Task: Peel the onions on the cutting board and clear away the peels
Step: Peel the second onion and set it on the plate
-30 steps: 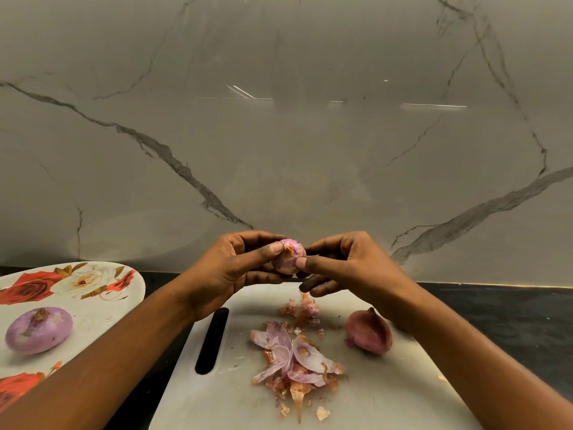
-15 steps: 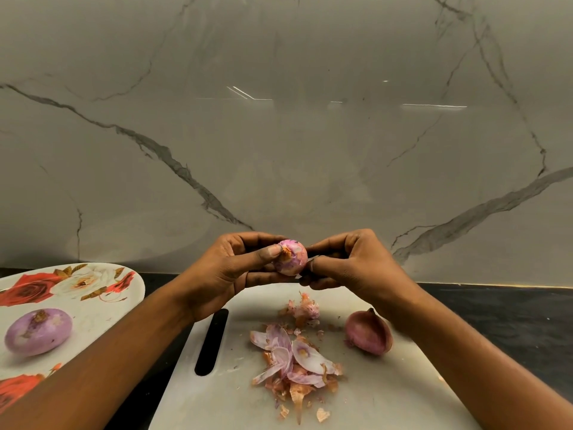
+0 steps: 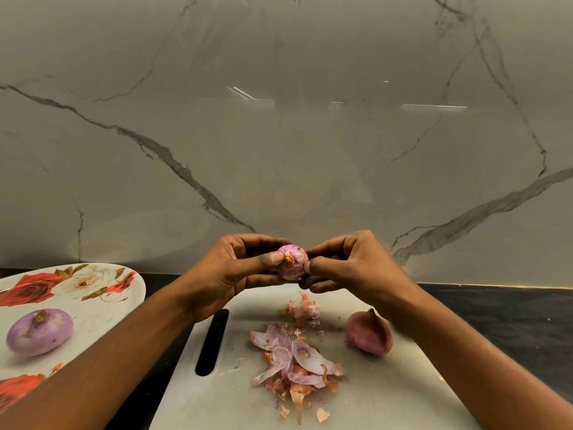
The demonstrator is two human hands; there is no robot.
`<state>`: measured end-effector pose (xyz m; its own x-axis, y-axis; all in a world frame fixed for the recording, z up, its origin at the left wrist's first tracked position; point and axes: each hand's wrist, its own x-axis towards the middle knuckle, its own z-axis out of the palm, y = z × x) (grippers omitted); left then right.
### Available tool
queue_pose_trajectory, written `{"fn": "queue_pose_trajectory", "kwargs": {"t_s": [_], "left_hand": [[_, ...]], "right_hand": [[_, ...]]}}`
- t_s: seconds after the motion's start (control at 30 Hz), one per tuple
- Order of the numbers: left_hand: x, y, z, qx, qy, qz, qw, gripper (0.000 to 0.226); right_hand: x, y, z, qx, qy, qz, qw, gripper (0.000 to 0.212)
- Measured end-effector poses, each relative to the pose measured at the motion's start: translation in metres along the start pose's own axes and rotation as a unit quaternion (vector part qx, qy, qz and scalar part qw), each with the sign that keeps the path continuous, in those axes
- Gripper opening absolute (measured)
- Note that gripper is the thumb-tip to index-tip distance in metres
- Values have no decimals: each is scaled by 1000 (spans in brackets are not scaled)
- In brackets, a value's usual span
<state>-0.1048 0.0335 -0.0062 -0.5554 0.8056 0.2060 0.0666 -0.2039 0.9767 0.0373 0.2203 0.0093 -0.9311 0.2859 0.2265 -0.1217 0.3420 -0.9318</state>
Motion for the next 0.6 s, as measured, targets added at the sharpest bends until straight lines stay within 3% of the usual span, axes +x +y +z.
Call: {"fn": "queue_pose_trajectory", "kwargs": {"t_s": [0.3,0.6], "left_hand": [[2,0,-1,-26,7,9,1000,41],[3,-2,2,11,41,29,999,43]], "right_hand": [[2,-1,0,38,18,6,999,17],[4,5,-1,-80,41,-35,995,18]]}}
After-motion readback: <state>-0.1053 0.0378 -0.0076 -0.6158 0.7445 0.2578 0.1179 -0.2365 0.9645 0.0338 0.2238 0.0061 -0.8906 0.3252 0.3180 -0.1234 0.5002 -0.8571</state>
